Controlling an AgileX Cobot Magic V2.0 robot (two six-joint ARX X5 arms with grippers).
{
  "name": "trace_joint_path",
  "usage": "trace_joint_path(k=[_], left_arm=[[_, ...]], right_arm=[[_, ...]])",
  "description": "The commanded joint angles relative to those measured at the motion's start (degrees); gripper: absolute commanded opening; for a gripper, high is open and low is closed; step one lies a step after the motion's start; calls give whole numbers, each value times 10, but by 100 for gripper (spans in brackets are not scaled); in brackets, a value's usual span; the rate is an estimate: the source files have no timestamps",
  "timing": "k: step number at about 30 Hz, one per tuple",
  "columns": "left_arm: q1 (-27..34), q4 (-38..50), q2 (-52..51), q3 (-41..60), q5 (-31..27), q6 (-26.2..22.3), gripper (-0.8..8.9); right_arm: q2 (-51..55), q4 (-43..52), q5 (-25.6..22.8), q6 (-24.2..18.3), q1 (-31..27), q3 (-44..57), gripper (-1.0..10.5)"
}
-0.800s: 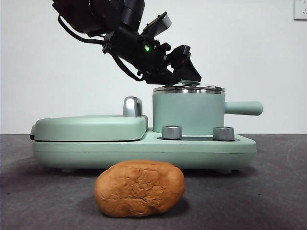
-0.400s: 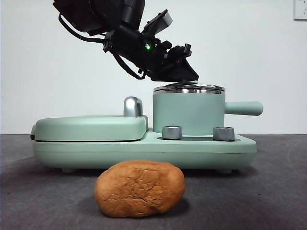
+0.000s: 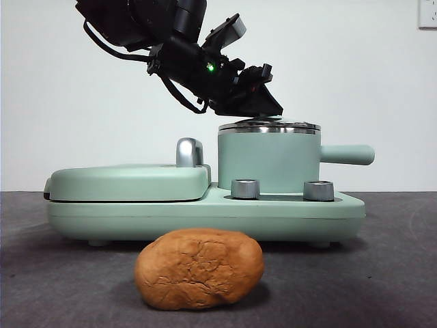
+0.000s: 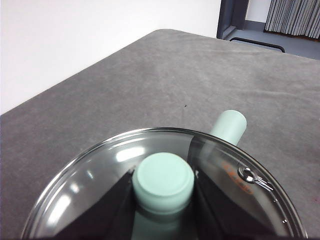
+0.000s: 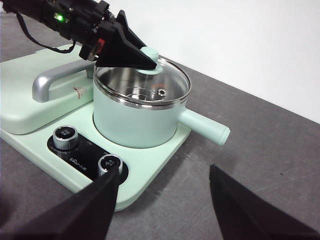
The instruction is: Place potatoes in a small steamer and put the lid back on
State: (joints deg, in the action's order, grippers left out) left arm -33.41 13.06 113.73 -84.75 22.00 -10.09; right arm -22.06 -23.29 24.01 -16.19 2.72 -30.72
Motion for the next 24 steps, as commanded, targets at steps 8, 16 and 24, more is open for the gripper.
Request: trace_joint_path(k=[8,16,24], left_arm=[[-5,18,-33,-14,-2,-14,16],[-4,-2,-93,-14,-2,-9,16],[6,-187,-191,-11,-2,14,18]], right_arm=[[-3,5,0,8,2,-9,286],[-3,5,0,8,2,-9,286],[-3,5,0,8,2,-9,286]])
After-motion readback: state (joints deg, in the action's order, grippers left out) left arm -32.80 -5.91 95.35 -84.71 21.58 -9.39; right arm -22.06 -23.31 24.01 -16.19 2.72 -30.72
